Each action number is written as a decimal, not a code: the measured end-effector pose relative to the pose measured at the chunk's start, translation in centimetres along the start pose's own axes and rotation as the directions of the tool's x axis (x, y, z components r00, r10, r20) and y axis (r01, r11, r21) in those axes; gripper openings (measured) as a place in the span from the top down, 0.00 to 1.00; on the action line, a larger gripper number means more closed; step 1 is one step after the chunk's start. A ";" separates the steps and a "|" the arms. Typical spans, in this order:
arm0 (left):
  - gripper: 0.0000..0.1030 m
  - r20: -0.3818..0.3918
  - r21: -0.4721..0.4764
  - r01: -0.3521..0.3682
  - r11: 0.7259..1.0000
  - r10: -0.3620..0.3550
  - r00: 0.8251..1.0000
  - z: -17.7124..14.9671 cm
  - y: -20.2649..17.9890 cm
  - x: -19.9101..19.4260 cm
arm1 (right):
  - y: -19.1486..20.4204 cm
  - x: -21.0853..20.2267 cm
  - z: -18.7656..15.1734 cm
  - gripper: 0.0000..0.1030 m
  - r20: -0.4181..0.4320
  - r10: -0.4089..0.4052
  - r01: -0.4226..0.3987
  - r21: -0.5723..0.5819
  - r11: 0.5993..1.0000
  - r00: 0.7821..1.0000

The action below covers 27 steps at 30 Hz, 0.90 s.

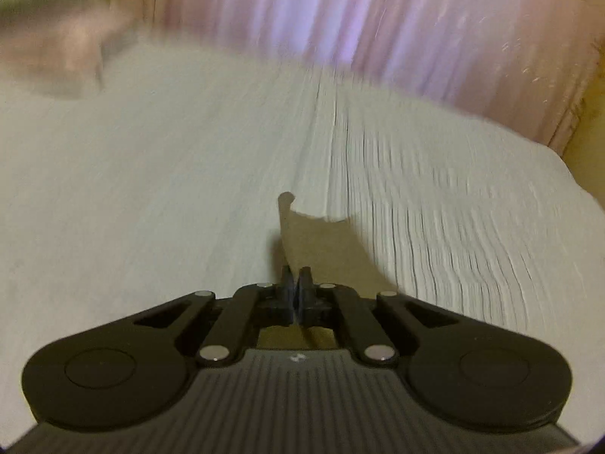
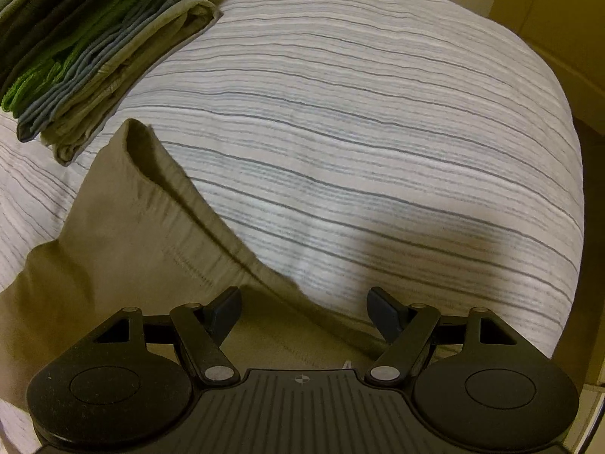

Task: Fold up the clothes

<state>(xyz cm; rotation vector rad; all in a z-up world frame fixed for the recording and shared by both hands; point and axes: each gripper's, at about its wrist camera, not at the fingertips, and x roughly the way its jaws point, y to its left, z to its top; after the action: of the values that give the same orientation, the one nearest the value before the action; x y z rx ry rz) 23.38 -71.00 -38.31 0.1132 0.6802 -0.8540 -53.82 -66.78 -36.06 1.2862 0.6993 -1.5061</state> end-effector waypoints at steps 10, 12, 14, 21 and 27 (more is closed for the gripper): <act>0.84 -0.071 0.060 -0.274 0.960 0.278 0.958 -5.6 5.6 -0.8 | 2.9 1.3 4.4 0.26 0.075 0.176 -0.154 -0.237 0.959 0.982; 0.84 -0.051 0.026 -0.275 0.961 0.276 0.960 -4.7 5.5 -2.0 | 3.5 1.6 5.6 0.26 0.082 0.239 -0.207 -0.287 0.935 0.968; 0.84 -0.052 -0.038 -0.261 0.965 0.259 0.965 -4.0 5.9 -4.1 | 3.9 2.0 6.8 0.26 0.078 0.316 -0.277 -0.316 0.907 0.946; 0.84 -0.127 -0.177 -0.206 0.962 0.185 0.974 -3.2 7.6 -14.5 | 6.1 3.8 9.2 0.27 0.038 0.456 -0.404 -0.404 0.821 0.889; 0.84 -0.198 -0.269 -0.199 0.943 0.148 0.969 -6.0 7.9 -22.4 | 2.8 2.4 9.8 0.43 0.126 0.472 -0.434 -0.242 0.868 0.873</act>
<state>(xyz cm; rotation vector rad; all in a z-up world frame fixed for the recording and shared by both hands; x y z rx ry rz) 15.73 -48.92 -31.08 -0.0136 0.9394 -0.5718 -54.71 -77.19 -35.23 1.0472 0.3823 -1.1104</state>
